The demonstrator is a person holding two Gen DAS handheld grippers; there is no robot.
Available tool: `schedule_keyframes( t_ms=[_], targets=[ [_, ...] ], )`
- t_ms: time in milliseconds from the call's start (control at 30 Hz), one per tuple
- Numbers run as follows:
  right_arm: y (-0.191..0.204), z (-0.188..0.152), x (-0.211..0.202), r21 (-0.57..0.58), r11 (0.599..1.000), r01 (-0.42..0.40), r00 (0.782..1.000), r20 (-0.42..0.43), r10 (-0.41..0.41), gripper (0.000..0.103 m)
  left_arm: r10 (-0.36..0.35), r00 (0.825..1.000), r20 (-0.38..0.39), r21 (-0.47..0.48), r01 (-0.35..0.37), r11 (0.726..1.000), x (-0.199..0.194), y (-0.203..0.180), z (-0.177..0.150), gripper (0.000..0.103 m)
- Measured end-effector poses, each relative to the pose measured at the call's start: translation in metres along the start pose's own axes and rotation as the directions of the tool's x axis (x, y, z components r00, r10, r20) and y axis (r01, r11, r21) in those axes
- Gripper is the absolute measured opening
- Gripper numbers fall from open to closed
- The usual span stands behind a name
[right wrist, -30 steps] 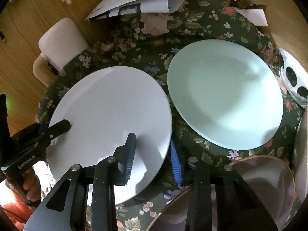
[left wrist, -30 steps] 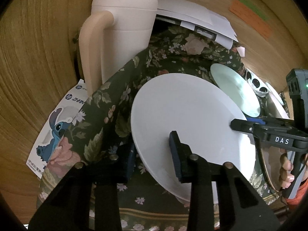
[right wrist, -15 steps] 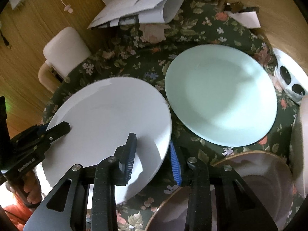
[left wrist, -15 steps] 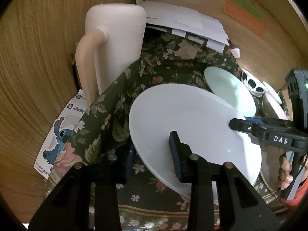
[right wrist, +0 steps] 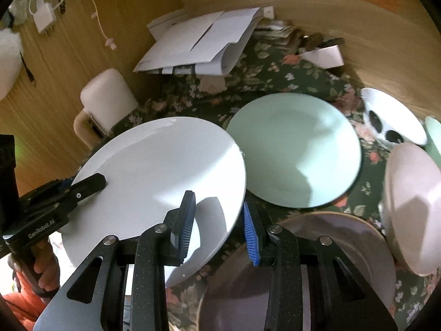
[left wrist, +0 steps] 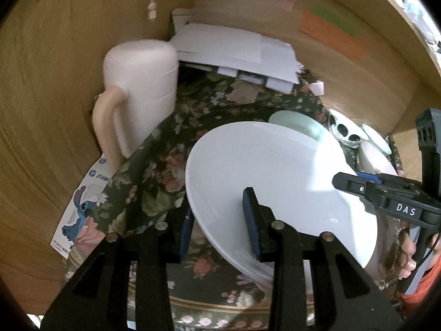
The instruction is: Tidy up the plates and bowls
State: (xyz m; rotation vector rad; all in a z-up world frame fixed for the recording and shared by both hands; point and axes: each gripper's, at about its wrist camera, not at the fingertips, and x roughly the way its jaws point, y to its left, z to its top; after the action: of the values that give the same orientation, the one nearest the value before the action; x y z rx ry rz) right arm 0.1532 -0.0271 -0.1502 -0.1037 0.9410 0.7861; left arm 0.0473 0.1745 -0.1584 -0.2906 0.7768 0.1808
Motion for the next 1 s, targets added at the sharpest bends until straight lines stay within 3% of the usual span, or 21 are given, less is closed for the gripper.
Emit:
schedule_keyframes(
  t_ms=[600, 1000],
  targets=[
    [-0.048, -0.032, -0.065, 0.106, 0.992, 0.065, 0.993, 0.09, -0.074, 0.03, -0.084, 0.996, 0.001, 0.089, 0.083, 0.993, -0.009, -0.073, -0.004, 0.034],
    [-0.081, -0.065, -0.085, 0.179, 0.977, 0.114, 0.989, 0.075, -0.129, 0.03, -0.136, 0.989, -0.062, 0.103, 0.142, 0.985, 0.007, -0.109, -0.02, 0.034]
  ],
)
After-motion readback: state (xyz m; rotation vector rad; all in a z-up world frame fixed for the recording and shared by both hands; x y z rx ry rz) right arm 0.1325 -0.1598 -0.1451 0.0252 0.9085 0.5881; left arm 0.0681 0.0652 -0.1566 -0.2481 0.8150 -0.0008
